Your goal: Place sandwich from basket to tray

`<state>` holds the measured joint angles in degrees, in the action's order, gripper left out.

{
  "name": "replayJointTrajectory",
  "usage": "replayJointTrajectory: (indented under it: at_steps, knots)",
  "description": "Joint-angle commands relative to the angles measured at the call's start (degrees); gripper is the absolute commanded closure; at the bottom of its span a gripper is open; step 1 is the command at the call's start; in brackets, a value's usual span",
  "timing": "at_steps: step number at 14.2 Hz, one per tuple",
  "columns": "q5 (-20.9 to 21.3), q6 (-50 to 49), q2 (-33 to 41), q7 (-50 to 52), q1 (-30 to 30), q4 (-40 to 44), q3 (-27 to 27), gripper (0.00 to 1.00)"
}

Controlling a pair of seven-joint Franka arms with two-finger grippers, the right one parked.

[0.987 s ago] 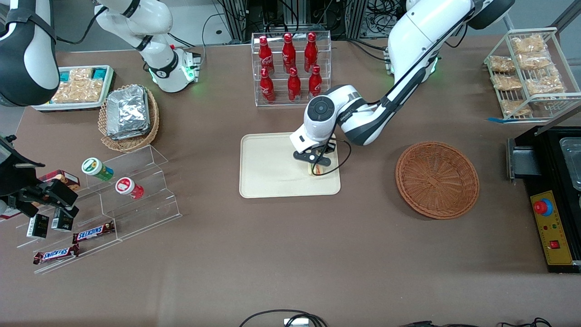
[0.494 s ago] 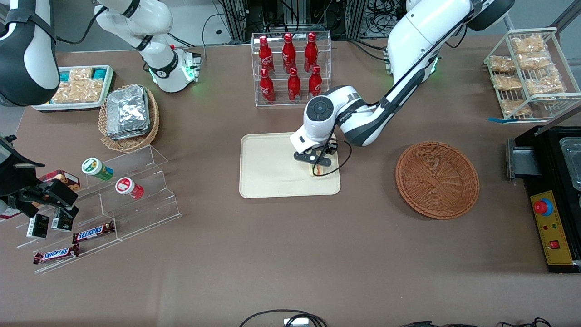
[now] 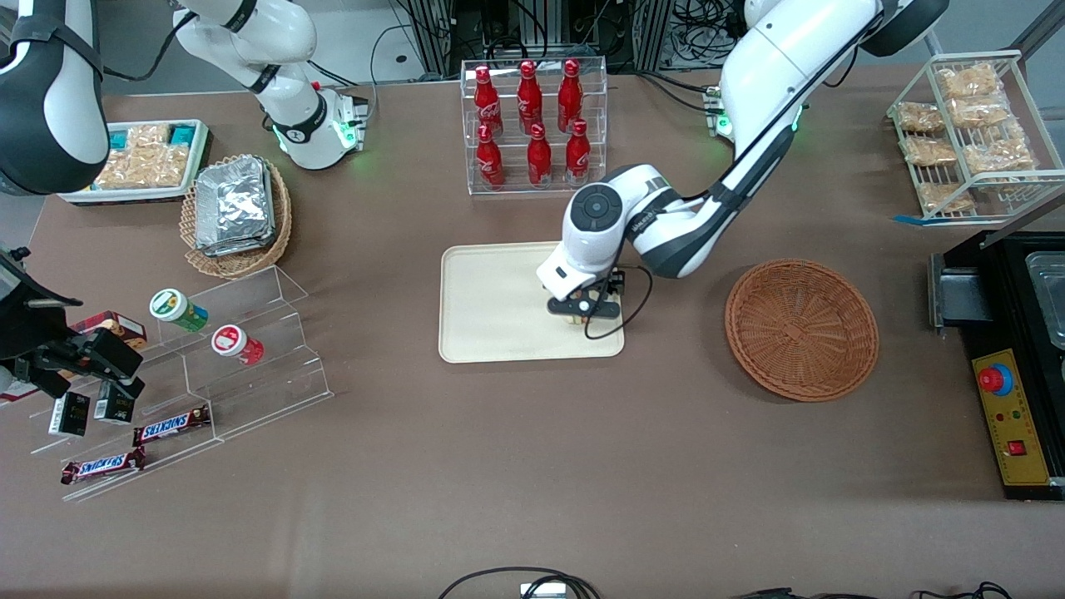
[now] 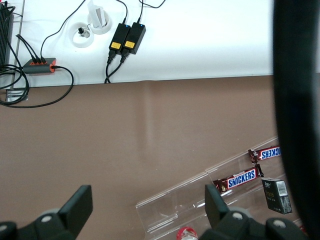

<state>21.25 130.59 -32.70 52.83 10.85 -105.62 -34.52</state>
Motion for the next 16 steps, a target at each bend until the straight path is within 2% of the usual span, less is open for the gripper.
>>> replayJointTrajectory:
  at_steps: [1, 4, 8, 11, 16]
  knots:
    - [0.5, -7.0, 1.0, 3.1, 0.0, 6.7, 2.0, 0.01]
    - [0.4, -12.1, 2.7, 4.9, -0.1, 11.4, 6.3, 0.01]
    - [-0.2, -18.1, 8.5, 6.0, 0.0, 11.3, 14.7, 0.01]
    - [-0.4, -18.5, 11.3, 4.5, -0.1, 11.3, 19.9, 0.01]
    - [-8.1, -21.7, 17.1, -9.4, -0.1, 11.2, 28.9, 0.01]
